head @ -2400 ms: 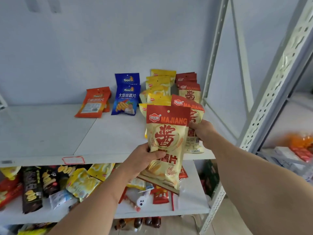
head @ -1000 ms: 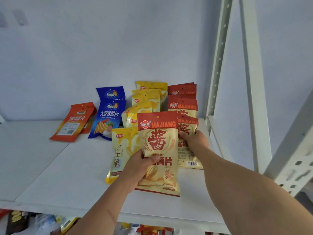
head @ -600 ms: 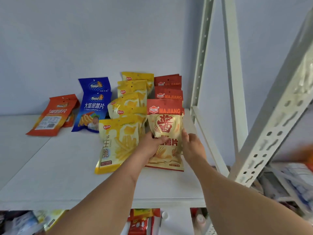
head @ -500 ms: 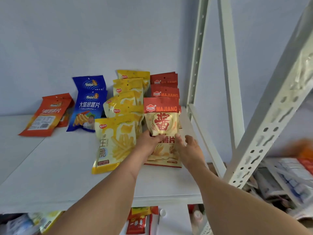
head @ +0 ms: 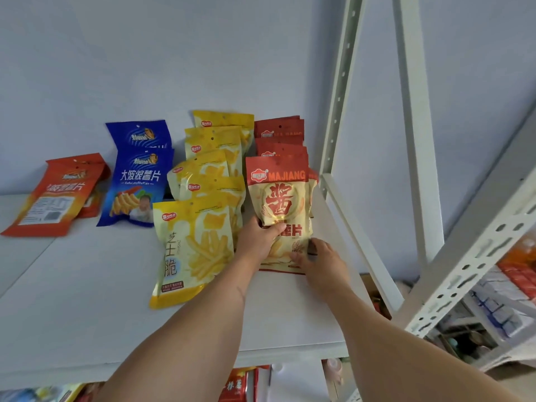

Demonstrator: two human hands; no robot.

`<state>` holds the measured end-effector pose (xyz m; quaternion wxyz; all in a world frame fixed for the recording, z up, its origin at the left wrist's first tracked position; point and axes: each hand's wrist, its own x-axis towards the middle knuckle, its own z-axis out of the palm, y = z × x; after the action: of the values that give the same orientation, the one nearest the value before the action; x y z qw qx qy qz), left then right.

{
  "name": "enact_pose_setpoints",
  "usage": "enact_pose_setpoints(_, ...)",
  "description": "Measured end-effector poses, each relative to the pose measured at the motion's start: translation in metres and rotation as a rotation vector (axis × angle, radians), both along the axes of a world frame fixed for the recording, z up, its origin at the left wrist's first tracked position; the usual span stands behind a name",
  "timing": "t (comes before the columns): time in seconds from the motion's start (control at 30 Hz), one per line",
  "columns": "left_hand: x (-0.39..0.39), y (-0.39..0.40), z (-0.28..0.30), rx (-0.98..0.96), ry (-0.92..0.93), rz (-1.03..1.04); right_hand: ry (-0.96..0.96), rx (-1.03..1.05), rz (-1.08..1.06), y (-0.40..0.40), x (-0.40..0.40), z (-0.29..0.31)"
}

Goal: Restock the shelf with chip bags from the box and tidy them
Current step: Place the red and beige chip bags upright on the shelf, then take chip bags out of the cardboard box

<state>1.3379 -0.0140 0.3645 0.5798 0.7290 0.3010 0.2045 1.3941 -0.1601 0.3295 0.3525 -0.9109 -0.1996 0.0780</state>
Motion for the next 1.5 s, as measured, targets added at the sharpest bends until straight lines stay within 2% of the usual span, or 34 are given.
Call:
enact_pose_setpoints(0.1, -0.002, 0.002, 0.002, 0.024, 0.047, 0.064, -0.020, -0.045, 0.017, 0.001, -0.001, 0.003)
enact_pose_setpoints(0.2, -0.020, -0.004, 0.013, 0.133, 0.215, 0.125, 0.022, -0.051, 0.041, 0.002, -0.006, 0.013)
enact_pose_setpoints(0.3, -0.055, -0.015, 0.022, 0.400, 0.302, 0.084, 0.003, -0.048, 0.052, -0.004, -0.019, 0.027)
enact_pose_setpoints(0.43, -0.129, -0.047, 0.030, 0.852, 0.499, 0.035, -0.229, -0.215, 0.163, -0.027, -0.058, 0.046)
enact_pose_setpoints(0.53, -0.198, -0.074, 0.025, 1.190, 0.681, 0.023, -0.426, -0.309, 0.370, -0.041, -0.100, 0.052)
enact_pose_setpoints(0.6, -0.249, -0.090, 0.013, 1.287, 0.848, -0.018, -0.507, -0.363, 0.542, -0.046, -0.138, 0.053)
enact_pose_setpoints(0.73, -0.349, -0.119, -0.007, 1.258, 1.090, -0.038, -0.654, -0.464, 0.844, -0.049, -0.224, 0.036)
enact_pose_setpoints(0.9, -0.454, -0.147, -0.028, 1.126, 1.255, 0.032, -0.708, -0.537, 1.060, -0.047, -0.333, 0.018)
enact_pose_setpoints(1.13, -0.601, -0.167, -0.039, 1.001, 1.294, 0.243, -0.789, -0.495, 1.297, -0.011, -0.475, 0.007)
enact_pose_setpoints(1.37, -0.784, -0.173, -0.052, 0.829, 1.354, 0.377, -0.931, -0.446, 1.495, 0.026, -0.664, -0.014)
enact_pose_setpoints(1.5, -0.885, -0.170, -0.067, 0.716, 1.350, 0.465, -0.896, -0.416, 1.598, 0.052, -0.766, -0.030)
